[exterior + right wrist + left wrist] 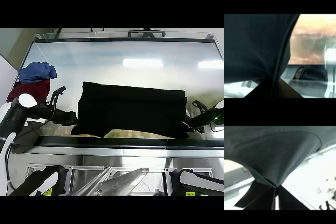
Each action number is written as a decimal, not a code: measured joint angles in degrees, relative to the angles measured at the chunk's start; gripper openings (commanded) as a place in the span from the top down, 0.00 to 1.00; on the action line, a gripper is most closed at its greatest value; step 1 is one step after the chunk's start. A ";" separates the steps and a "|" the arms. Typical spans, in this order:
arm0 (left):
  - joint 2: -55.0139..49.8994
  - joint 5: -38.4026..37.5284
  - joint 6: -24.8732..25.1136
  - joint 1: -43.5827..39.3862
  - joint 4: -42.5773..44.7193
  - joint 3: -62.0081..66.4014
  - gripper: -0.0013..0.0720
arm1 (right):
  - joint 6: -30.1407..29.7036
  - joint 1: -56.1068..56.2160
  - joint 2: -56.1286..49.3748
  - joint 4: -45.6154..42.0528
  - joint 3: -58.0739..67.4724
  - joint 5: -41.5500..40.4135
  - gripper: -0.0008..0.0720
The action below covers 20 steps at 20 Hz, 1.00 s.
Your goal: Fold the shirts.
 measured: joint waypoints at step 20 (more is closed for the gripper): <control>-55.19 7.93 5.16 -3.56 -0.68 59.41 0.63 | -15.58 -0.13 -9.11 27.74 9.70 -23.37 0.76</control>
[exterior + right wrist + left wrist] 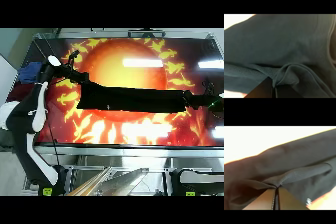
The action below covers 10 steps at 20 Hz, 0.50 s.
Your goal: Fold the shirts.
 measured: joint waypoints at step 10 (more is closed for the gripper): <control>-3.72 -4.94 0.22 0.59 -4.76 6.95 0.02 | -3.80 -2.95 -4.85 -8.74 7.85 -2.29 0.01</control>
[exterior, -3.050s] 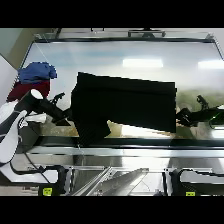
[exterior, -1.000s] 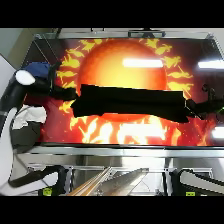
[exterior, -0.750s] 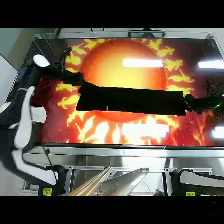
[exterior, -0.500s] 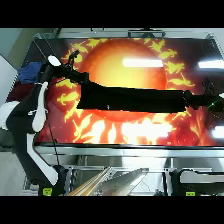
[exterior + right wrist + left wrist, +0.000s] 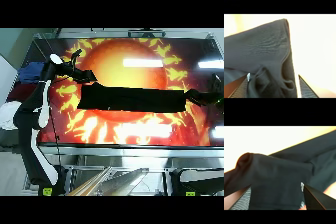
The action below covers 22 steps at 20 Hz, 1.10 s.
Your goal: Fold the shirts.
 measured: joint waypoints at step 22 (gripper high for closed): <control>-5.57 13.00 -6.01 -23.28 -7.26 -0.48 0.95 | -2.16 1.27 -1.99 27.78 22.86 38.86 0.95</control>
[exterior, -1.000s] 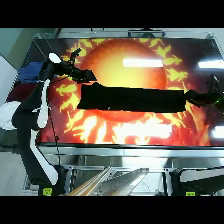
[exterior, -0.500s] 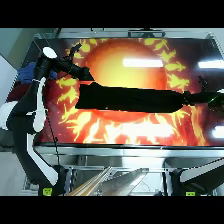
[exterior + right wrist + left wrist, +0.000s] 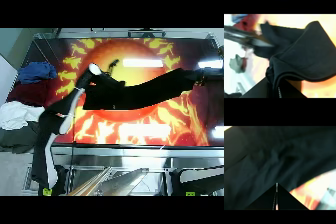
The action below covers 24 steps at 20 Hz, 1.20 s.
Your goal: Fold the shirts.
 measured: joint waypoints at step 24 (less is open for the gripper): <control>42.05 -16.00 12.92 39.91 -38.71 -3.32 0.96 | 2.58 54.77 -10.49 4.26 0.85 -49.24 0.46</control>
